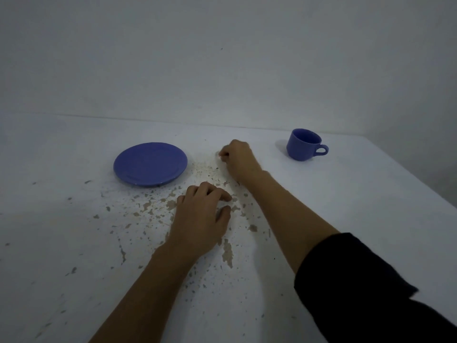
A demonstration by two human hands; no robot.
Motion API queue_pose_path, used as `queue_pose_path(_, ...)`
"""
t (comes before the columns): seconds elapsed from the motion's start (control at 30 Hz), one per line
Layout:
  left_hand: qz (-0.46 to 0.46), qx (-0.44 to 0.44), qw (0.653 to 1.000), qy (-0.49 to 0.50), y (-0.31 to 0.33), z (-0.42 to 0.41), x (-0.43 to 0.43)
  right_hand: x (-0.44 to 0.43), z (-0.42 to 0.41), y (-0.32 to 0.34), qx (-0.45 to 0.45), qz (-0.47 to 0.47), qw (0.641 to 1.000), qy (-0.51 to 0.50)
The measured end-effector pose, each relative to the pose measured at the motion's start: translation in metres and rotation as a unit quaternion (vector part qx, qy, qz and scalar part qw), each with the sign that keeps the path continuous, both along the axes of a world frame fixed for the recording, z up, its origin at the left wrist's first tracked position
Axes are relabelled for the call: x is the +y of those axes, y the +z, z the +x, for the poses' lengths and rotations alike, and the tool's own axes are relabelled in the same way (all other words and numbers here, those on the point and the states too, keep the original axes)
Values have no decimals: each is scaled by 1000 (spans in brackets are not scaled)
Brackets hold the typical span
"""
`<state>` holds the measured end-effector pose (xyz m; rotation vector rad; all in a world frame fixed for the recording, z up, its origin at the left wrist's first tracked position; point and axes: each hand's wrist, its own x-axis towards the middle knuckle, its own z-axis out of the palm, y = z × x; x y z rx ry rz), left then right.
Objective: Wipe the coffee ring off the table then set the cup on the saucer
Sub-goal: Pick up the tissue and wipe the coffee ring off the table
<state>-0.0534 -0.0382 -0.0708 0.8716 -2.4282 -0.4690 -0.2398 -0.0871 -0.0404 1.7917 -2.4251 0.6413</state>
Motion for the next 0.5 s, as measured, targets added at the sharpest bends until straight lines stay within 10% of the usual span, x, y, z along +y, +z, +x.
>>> queue_pose_path(0.17,7,0,1000,-1,1,0,1,-6,30,-5,29,23,994,99)
queue_pose_path(0.5,20,17,1000,5,2,-2,-3,15,-20,-1,2,-1,998,-69)
